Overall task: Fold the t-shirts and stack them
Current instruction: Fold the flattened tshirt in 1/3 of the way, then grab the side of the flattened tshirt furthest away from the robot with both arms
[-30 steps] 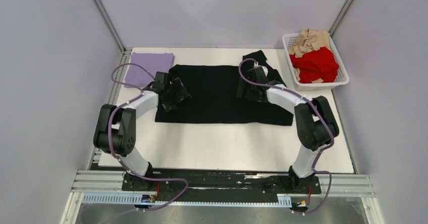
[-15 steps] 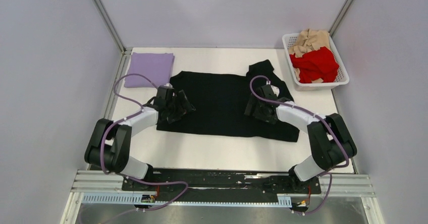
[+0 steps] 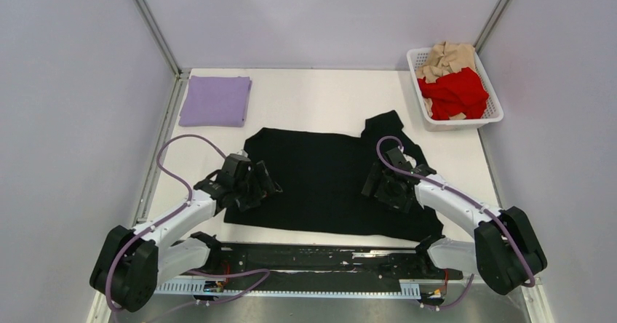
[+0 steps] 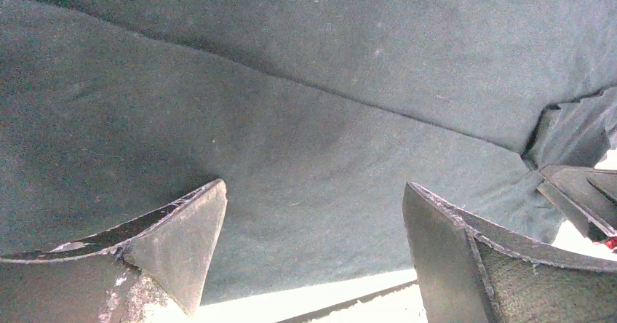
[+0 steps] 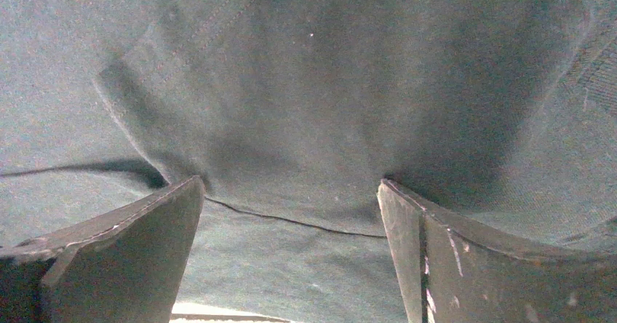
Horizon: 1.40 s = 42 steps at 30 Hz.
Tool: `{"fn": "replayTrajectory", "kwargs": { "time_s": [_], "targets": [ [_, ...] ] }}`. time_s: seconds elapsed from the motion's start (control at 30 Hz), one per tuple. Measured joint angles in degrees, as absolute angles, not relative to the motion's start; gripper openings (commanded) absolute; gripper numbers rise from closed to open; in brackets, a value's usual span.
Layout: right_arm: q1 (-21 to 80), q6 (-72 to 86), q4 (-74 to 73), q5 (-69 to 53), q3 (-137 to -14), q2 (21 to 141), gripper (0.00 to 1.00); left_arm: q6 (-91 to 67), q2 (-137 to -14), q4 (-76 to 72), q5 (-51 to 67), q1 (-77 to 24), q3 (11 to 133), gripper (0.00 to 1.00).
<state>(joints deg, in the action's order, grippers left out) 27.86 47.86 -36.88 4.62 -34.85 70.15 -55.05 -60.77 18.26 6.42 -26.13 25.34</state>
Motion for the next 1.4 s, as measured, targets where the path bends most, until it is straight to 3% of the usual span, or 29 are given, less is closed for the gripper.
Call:
{"fn": "replayTrajectory", "kwargs": {
  "time_s": [0.33,0.53,0.83,1.4],
  "targets": [
    [28.01,49.01,-38.48,5.28,-34.81,69.69,1.0,-58.26,-57.76,22.13,5.87,-28.6,24.53,1.0],
    [28.05,46.61,-40.82,8.14,-35.27,64.75,1.0,-56.9,-61.98,27.18,3.49,-28.99,29.19,1.0],
    [28.05,41.19,-31.92,8.95,-35.03,49.76,1.0,-51.29,-74.94,32.75,-8.32,-28.97,47.92,1.0],
    [27.66,36.49,-25.45,11.79,-33.3,53.28,1.0,-43.24,-110.45,26.89,-13.28,-19.03,75.5,1.0]
  ]
}}
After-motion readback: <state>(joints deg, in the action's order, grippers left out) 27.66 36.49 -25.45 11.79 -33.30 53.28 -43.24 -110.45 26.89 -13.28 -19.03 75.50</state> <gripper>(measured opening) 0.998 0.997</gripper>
